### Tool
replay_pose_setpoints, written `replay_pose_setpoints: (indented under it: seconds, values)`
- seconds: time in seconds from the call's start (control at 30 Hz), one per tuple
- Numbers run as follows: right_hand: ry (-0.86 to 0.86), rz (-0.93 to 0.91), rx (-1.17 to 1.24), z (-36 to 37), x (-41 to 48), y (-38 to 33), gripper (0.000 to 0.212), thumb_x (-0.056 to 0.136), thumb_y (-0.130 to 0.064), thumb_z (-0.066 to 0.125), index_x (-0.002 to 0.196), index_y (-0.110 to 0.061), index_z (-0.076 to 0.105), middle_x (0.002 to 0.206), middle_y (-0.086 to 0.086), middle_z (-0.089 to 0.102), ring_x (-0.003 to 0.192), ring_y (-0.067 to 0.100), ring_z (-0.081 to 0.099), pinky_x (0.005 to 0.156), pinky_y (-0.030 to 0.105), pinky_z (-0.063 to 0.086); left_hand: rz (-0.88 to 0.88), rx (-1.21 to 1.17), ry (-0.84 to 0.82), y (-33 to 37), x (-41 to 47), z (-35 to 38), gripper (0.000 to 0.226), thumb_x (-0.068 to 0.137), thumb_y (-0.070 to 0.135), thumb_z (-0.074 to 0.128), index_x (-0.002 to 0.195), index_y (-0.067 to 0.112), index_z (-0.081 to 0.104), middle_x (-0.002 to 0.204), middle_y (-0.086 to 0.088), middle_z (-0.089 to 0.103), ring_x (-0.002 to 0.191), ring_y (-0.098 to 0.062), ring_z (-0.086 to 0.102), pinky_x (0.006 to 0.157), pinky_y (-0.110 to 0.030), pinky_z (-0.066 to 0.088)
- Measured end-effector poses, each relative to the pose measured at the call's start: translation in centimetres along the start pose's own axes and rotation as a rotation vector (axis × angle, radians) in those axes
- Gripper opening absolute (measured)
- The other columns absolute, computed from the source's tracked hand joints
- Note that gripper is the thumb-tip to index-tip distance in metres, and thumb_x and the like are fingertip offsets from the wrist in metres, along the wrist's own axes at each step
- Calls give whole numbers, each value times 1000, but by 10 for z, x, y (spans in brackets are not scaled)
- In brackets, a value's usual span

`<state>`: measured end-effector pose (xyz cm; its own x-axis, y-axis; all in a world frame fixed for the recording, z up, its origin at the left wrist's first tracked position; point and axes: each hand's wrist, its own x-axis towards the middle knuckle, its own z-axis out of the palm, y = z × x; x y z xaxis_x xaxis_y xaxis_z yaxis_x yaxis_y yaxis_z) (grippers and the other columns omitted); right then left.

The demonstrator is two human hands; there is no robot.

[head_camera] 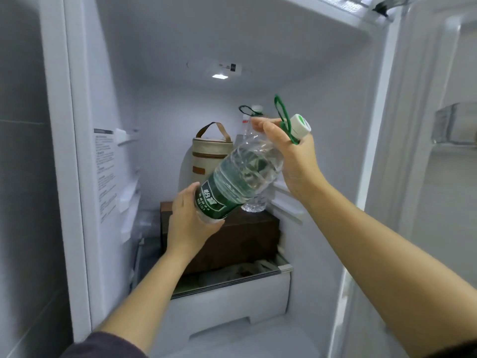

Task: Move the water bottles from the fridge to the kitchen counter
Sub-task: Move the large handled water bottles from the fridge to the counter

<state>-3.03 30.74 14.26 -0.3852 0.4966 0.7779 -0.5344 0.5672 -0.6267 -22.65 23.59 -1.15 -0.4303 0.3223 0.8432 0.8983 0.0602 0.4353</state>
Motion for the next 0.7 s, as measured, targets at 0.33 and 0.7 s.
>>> replay_pose_setpoints:
  seconds: [0.33, 0.7]
  values:
    - [139, -21, 21, -47, -66, -35, 16, 75, -16, 67, 66, -27, 74, 87, 14, 75, 96, 39, 69, 96, 58, 50, 47, -144, -90, 62, -64, 1, 97, 58, 31, 90, 139, 18, 40, 135, 4, 49, 126, -14, 45, 100, -31, 46]
    - [308, 131, 70, -122, -163, -78, 19, 72, -17, 63, 60, -28, 71, 74, 1, 73, 84, 23, 68, 96, 55, 51, -231, -411, -204, 129, -188, 3, 125, 43, 51, 88, 148, 22, 28, 140, 31, 34, 130, 8, 36, 104, -15, 37]
